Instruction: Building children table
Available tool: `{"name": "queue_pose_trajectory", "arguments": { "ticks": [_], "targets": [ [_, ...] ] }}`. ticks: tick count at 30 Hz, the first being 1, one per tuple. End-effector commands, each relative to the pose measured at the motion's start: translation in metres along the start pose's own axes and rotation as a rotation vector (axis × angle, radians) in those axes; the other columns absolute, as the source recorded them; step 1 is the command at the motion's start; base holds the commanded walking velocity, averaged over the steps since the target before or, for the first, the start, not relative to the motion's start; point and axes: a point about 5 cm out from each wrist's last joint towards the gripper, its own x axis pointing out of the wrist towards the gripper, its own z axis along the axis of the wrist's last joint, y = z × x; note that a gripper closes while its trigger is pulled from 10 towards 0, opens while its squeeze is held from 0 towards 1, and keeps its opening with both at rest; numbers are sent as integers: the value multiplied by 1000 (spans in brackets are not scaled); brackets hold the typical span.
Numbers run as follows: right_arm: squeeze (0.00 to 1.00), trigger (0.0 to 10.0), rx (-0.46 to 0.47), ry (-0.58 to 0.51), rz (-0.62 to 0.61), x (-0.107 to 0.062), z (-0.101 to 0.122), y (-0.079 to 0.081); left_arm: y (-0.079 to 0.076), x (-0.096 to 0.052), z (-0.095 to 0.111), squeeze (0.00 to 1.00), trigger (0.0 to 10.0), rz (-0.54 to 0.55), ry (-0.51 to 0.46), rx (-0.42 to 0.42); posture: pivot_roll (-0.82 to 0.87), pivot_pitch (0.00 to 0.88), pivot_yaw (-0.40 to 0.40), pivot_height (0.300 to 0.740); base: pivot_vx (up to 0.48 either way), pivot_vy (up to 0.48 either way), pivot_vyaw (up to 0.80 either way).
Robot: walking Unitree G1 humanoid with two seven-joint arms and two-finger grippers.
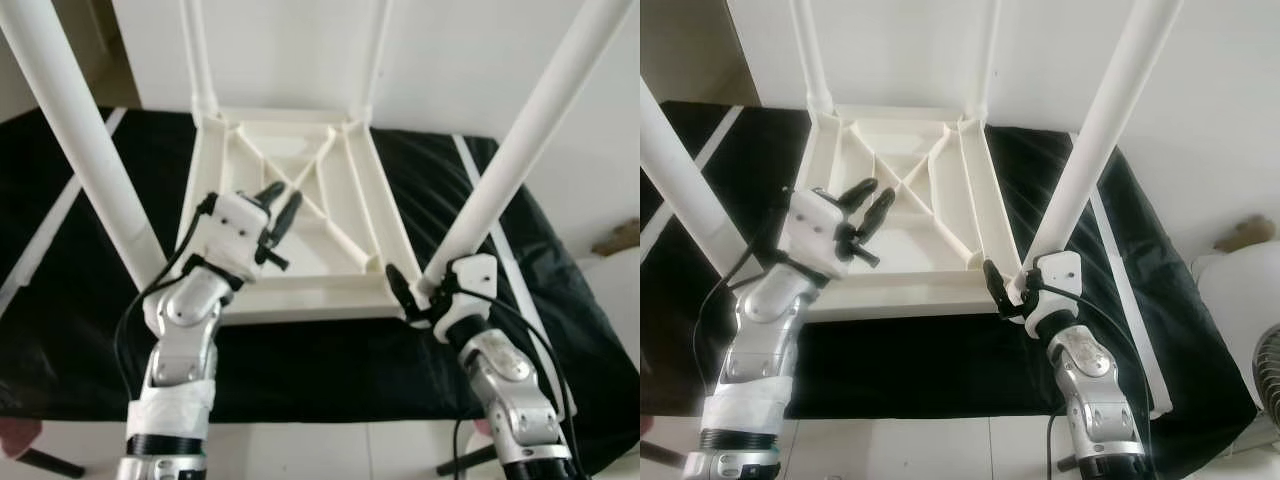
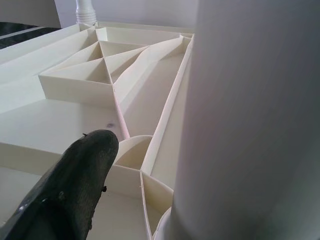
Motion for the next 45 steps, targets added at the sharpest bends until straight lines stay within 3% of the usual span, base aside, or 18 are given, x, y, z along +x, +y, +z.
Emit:
{"name": "queue_pose_trajectory", "arguments": {
  "ticks": [1,5,6,21,22,24,25,26,32,33,35,36,42,43,45],
  "targets": [
    [0,10000,-1,13,-1,-1,-4,1,4,1,-2,0,10000,140,8,6,-100,82,-63,740,0,0,0],
    [0,10000,-1,12,-2,-1,-4,1,4,2,-2,0,10000,135,10,2,-100,81,-63,740,0,0,0],
    [0,10000,-2,11,-4,-1,-4,1,4,2,-2,1000,10000,137,3,-9,-101,81,-61,740,0,0,0],
    [0,10000,-2,10,-18,-2,-4,-1,7,1,-2,1000,10000,149,3,4,-102,90,-59,740,0,0,0],
    [0,10000,-2,10,-19,-2,-4,-1,7,1,-2,0,10000,149,10,15,-102,92,-59,740,0,0,0],
    [0,10000,-2,10,-20,-2,-4,-1,6,2,-3,0,10000,141,8,8,-102,92,-58,740,0,0,0],
    [0,10000,-2,10,-21,-2,-4,-2,6,2,-2,247,10000,137,1,-5,-103,92,-58,740,0,0,0],
    [0,10000,-2,10,-22,-2,-4,-2,6,2,-2,1000,10000,141,-6,-18,-102,92,-56,740,0,0,0],
    [0,10000,-4,9,-23,-1,-4,-2,6,2,-3,1000,10000,141,13,9,-101,94,-59,740,0,0,0],
    [0,10000,-4,9,-23,-1,-4,-2,5,2,-4,388,10000,136,17,7,-99,96,-60,740,0,0,0],
    [0,10000,-4,9,-23,-1,-4,-2,4,2,-3,365,10000,126,13,2,-98,96,-60,740,0,0,0],
    [0,10000,-4,9,-23,-1,-4,-2,4,1,-2,1000,10000,126,4,-20,-98,98,-60,740,0,0,0],
    [0,10000,-6,10,-24,-1,-4,-3,4,1,-1,1000,10000,126,-3,-27,-97,100,-61,740,0,0,0],
    [0,10000,-6,12,-24,-1,-4,-3,2,1,-2,373,10000,111,10,-19,-98,103,-61,740,0,0,0],
    [0,10000,-6,13,-24,-1,-4,-3,1,1,-2,373,10000,108,8,-29,-98,103,-61,740,0,0,0]
  ]
}}
